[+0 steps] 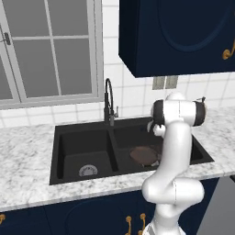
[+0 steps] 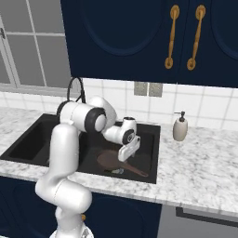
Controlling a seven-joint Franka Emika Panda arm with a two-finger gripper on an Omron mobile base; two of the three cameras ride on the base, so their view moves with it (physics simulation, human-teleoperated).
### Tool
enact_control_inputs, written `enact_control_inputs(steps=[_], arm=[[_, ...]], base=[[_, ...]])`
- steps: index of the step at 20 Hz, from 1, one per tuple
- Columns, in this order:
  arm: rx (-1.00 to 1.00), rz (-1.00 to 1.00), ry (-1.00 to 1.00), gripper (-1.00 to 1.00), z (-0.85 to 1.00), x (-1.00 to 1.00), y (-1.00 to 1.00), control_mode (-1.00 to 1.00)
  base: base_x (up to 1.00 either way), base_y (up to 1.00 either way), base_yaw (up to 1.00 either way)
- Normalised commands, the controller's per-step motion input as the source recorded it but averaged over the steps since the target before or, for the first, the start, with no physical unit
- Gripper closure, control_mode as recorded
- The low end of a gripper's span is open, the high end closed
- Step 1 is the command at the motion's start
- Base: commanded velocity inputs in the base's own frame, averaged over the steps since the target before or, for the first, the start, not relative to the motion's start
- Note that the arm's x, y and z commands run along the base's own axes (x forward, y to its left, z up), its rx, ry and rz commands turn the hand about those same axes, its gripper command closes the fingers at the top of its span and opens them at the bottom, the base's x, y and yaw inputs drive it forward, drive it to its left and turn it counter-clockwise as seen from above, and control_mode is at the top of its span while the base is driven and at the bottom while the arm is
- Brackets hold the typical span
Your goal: Pick the pan and sponge and place them into the sink. Then turn on the water.
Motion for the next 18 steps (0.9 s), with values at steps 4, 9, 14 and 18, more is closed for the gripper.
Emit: enact_control_inputs(steps=[4, 9, 14, 18], arm=[[0.10, 0.00, 0.00, -1.00, 0.92, -0.02, 0.00, -1.00], [0.09, -0.01, 0.00, -1.00, 0.79, -0.12, 0.00, -1.00], [0.00, -0.09, 0.00, -1.00, 0.44, -0.14, 0.00, -1.00], [0.00, -0.01, 0.00, -1.00, 0.02, 0.00, 0.00, -1.00]], base=[[0.00, 0.00, 0.00], [0.00, 0.00, 0.00], [0.00, 0.00, 0.00], [0.00, 0.00, 0.00]])
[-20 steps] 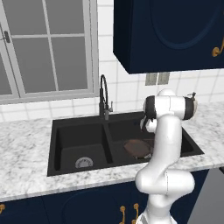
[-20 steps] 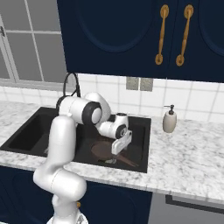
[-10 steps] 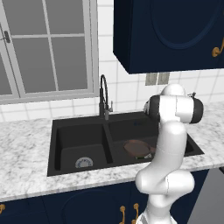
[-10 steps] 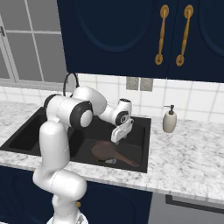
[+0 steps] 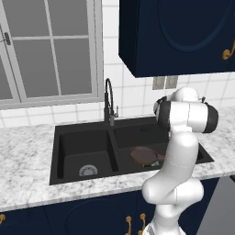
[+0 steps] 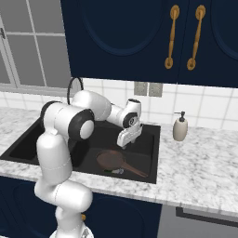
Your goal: Pick the pan and sponge and place them into the sink. Then turn on the water.
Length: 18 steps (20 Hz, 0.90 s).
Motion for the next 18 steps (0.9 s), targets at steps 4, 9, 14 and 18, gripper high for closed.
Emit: enact_control_inputs(steps=[4, 9, 14, 18], arm=[[0.00, -0.05, 0.00, -1.00, 0.00, 0.00, 0.17, -1.00], [0.03, -0.54, 0.00, -1.00, 0.00, 0.00, 0.39, -1.00], [0.00, -0.71, 0.01, -1.00, 0.00, 0.00, 0.10, -1.00], [0.00, -0.75, 0.08, -1.00, 0.00, 0.03, 0.00, -1.00]], base=[[0.00, 0.00, 0.00], [0.00, 0.00, 0.00], [0.00, 0.00, 0.00], [0.00, 0.00, 0.00]])
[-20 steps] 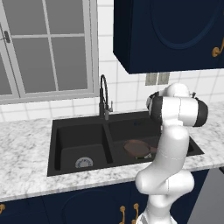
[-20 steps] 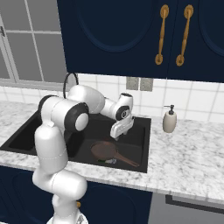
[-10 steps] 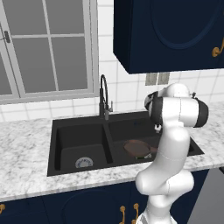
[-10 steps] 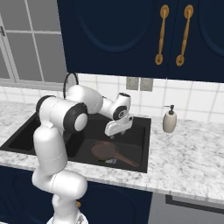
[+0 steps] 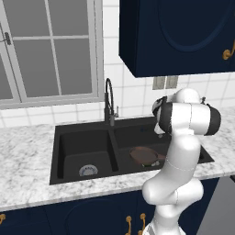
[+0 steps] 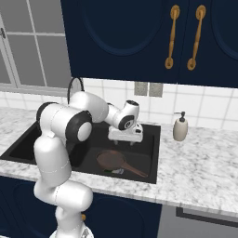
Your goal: Pick the pan and sponge and place them into the sink. Then turn on the water.
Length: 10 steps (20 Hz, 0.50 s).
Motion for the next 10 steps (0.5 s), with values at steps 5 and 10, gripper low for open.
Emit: enact_control_inputs(steps=[5, 10], arm=[[0.00, -0.72, 0.08, -1.00, 0.00, 0.04, 0.00, -1.00], [-0.01, -0.53, 0.06, -1.00, 0.00, 0.01, 0.12, -1.00]], base=[[0.00, 0.00, 0.00], [0.00, 0.00, 0.00]])
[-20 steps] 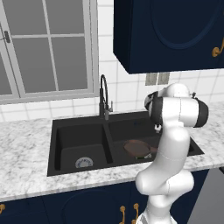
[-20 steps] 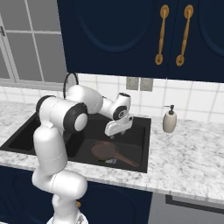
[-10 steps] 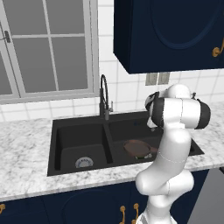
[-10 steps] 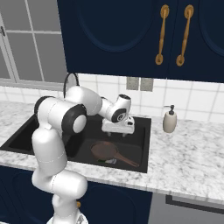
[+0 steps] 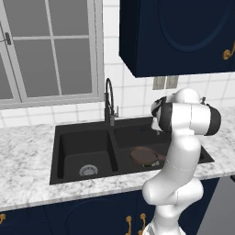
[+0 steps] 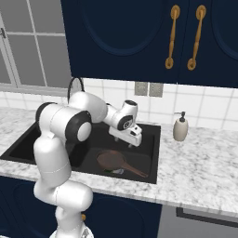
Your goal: Pick the pan and sponge and place them into the sink. Then turn on the water.
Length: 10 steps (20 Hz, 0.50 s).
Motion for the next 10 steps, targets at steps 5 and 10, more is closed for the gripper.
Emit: enact_control_inputs(steps=[5, 10], arm=[[0.00, 0.00, 0.00, -1.00, 0.00, 0.00, 0.04, -1.00], [0.04, 0.01, -0.15, -1.00, 0.01, 0.00, 0.30, -1.00]], base=[[0.00, 0.00, 0.00], [0.00, 0.00, 0.00]])
